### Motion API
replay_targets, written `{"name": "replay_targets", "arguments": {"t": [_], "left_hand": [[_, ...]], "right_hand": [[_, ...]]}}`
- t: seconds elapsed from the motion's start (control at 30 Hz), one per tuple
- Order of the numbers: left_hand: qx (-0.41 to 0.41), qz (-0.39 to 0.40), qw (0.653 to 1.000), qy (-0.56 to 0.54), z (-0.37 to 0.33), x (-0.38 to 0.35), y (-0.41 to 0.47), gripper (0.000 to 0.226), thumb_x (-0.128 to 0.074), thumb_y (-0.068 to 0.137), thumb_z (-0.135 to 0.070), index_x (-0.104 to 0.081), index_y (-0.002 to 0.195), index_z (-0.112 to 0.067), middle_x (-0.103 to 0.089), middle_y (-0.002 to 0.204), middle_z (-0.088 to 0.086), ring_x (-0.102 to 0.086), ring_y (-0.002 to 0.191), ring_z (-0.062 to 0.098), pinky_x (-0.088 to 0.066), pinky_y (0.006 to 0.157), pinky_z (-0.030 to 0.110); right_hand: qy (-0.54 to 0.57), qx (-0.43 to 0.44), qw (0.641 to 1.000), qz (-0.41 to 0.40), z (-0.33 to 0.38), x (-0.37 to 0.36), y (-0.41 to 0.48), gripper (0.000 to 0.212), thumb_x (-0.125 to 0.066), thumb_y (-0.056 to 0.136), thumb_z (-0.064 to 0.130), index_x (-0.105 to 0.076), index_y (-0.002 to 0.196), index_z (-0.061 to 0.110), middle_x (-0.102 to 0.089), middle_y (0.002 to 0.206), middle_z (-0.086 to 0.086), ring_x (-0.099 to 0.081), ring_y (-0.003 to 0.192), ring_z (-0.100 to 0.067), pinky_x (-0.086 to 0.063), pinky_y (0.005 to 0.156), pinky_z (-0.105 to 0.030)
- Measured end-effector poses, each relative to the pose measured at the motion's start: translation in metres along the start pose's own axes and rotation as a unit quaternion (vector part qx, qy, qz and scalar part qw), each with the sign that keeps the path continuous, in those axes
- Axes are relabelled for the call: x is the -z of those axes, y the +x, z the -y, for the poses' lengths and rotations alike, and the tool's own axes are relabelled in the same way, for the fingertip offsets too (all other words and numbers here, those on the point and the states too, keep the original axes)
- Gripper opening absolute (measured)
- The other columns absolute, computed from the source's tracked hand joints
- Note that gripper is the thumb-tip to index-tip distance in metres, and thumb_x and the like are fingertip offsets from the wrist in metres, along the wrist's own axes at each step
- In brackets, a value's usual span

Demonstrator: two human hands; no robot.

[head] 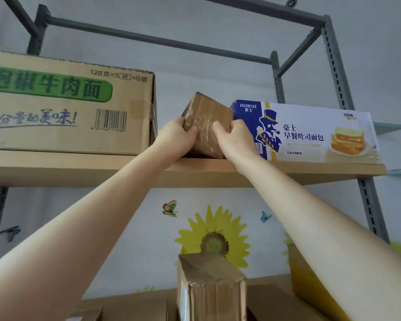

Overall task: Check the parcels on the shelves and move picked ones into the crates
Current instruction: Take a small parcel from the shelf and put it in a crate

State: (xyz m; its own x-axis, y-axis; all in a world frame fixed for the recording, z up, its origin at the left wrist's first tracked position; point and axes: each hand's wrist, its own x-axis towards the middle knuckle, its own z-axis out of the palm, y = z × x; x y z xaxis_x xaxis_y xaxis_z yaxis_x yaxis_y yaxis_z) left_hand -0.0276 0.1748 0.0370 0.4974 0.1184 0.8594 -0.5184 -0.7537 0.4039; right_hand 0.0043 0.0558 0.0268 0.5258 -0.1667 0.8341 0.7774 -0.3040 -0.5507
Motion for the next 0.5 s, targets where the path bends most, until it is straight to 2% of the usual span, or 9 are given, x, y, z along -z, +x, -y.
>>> {"name": "replay_targets", "arguments": {"t": [0.07,0.13,0.17,0.23,0.27,0.37,0.4,0.43,0.5], "left_hand": [[-0.027,-0.019,0.997,-0.075,-0.006,0.006,-0.013,0.041,-0.045,0.092,-0.034,-0.049,0.130,-0.020,-0.060,0.121,-0.002,-0.055,0.110,0.016,-0.042,0.088,0.027],[-0.057,-0.041,0.990,-0.124,-0.012,0.010,-0.029,0.046,-0.047,0.092,-0.033,-0.043,0.137,-0.024,-0.057,0.128,-0.006,-0.052,0.117,0.011,-0.038,0.092,0.021],[-0.072,-0.051,0.986,-0.140,-0.014,0.011,-0.036,0.047,-0.048,0.093,-0.031,-0.042,0.138,-0.024,-0.056,0.129,-0.007,-0.051,0.119,0.009,-0.037,0.092,0.018],[-0.093,-0.069,0.982,-0.147,-0.016,0.011,-0.051,0.047,-0.050,0.093,-0.025,-0.040,0.139,-0.023,-0.052,0.134,-0.004,-0.048,0.122,0.008,-0.034,0.096,0.015],[-0.101,-0.075,0.981,-0.146,-0.016,0.009,-0.060,0.048,-0.051,0.093,-0.022,-0.040,0.139,-0.024,-0.050,0.136,-0.003,-0.047,0.123,0.008,-0.033,0.099,0.016],[-0.120,-0.072,0.983,-0.121,-0.019,0.002,-0.086,0.049,-0.055,0.090,-0.018,-0.044,0.135,-0.031,-0.034,0.148,0.006,-0.036,0.131,0.011,-0.028,0.096,0.011],[-0.123,-0.059,0.983,-0.123,-0.021,-0.002,-0.095,0.048,-0.058,0.087,-0.022,-0.047,0.133,-0.035,-0.026,0.152,0.005,-0.026,0.137,0.009,-0.025,0.095,0.008],[-0.120,-0.041,0.982,-0.143,-0.024,-0.006,-0.105,0.047,-0.060,0.084,-0.028,-0.050,0.129,-0.039,-0.018,0.155,0.001,-0.018,0.139,0.004,-0.024,0.093,0.004],[-0.104,-0.044,0.968,-0.224,-0.030,-0.012,-0.125,0.042,-0.060,0.082,-0.037,-0.053,0.124,-0.040,-0.015,0.155,-0.005,-0.014,0.138,-0.005,-0.024,0.090,-0.001]], "right_hand": [[0.034,0.005,0.999,-0.007,0.009,0.013,-0.006,0.065,-0.042,0.087,0.055,-0.035,0.135,0.011,-0.052,0.127,-0.007,-0.054,0.109,-0.025,-0.049,0.083,-0.039],[0.053,0.005,0.998,0.015,0.021,0.030,-0.013,0.077,-0.038,0.081,0.068,-0.028,0.142,0.021,-0.043,0.140,-0.004,-0.050,0.121,-0.028,-0.050,0.091,-0.048],[0.048,0.006,0.999,0.023,0.028,0.039,-0.016,0.081,-0.036,0.078,0.073,-0.035,0.138,0.019,-0.048,0.136,-0.003,-0.052,0.118,-0.027,-0.050,0.091,-0.049],[0.032,0.012,0.999,0.016,0.039,0.060,-0.023,0.088,-0.034,0.071,0.080,-0.054,0.116,0.007,-0.063,0.113,-0.006,-0.061,0.103,-0.024,-0.049,0.092,-0.049],[0.039,0.004,0.999,0.011,0.043,0.070,-0.025,0.094,-0.035,0.068,0.082,-0.057,0.111,0.001,-0.066,0.105,-0.010,-0.063,0.099,-0.024,-0.049,0.093,-0.051],[0.060,-0.038,0.997,0.034,0.050,0.096,-0.039,0.105,-0.044,0.059,0.085,-0.057,0.118,-0.001,-0.063,0.091,-0.010,-0.066,0.092,-0.030,-0.045,0.095,-0.056],[0.042,-0.037,0.997,0.051,0.049,0.100,-0.046,0.098,-0.046,0.056,0.084,-0.062,0.106,0.002,-0.057,0.084,-0.006,-0.066,0.087,-0.027,-0.043,0.096,-0.053],[0.027,-0.032,0.997,0.063,0.046,0.103,-0.054,0.080,-0.048,0.057,0.082,-0.062,0.091,0.011,-0.055,0.081,-0.004,-0.064,0.082,-0.022,-0.044,0.094,-0.050],[0.033,-0.041,0.997,0.061,0.032,0.107,-0.065,0.052,-0.053,0.066,0.071,-0.055,0.082,0.022,-0.058,0.084,0.000,-0.060,0.082,-0.017,-0.046,0.091,-0.049]]}}
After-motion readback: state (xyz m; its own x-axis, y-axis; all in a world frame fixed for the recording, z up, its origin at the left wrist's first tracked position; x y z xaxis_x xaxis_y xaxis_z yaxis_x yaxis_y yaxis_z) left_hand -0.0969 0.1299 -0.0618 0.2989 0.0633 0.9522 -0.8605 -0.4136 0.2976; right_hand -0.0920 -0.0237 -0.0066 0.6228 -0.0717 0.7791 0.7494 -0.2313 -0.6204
